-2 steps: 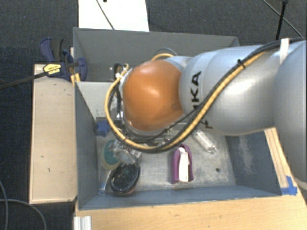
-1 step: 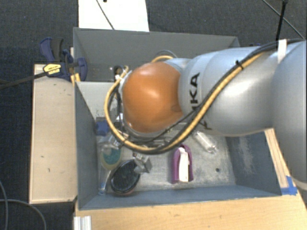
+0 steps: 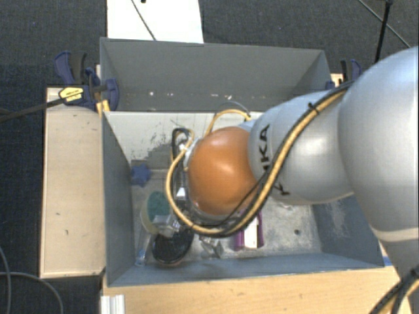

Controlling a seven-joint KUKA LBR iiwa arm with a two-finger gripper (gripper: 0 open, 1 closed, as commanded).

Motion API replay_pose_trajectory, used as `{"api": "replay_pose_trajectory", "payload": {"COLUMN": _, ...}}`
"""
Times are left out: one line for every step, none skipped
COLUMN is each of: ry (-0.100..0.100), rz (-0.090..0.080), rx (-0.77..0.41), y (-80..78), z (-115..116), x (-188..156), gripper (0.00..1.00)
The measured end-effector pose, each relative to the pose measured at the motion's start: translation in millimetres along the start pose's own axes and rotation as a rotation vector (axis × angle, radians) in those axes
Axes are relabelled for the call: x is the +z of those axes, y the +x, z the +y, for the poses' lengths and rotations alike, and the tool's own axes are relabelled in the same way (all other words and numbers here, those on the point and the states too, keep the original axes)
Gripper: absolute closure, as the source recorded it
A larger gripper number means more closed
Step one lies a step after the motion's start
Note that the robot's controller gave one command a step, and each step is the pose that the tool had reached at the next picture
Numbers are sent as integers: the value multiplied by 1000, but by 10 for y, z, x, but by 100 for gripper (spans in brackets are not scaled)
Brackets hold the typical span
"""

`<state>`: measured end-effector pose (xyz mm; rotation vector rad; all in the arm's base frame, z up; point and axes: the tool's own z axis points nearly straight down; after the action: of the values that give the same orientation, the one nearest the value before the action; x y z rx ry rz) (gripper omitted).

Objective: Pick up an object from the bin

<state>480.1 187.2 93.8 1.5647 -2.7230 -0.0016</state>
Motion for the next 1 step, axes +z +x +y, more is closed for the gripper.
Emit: {"api": "replay_pose_trajectory", "payload": {"ry": 14, "rz": -25, "rx": -116, "y": -54, "z": -10, "x": 176, "gripper": 0}}
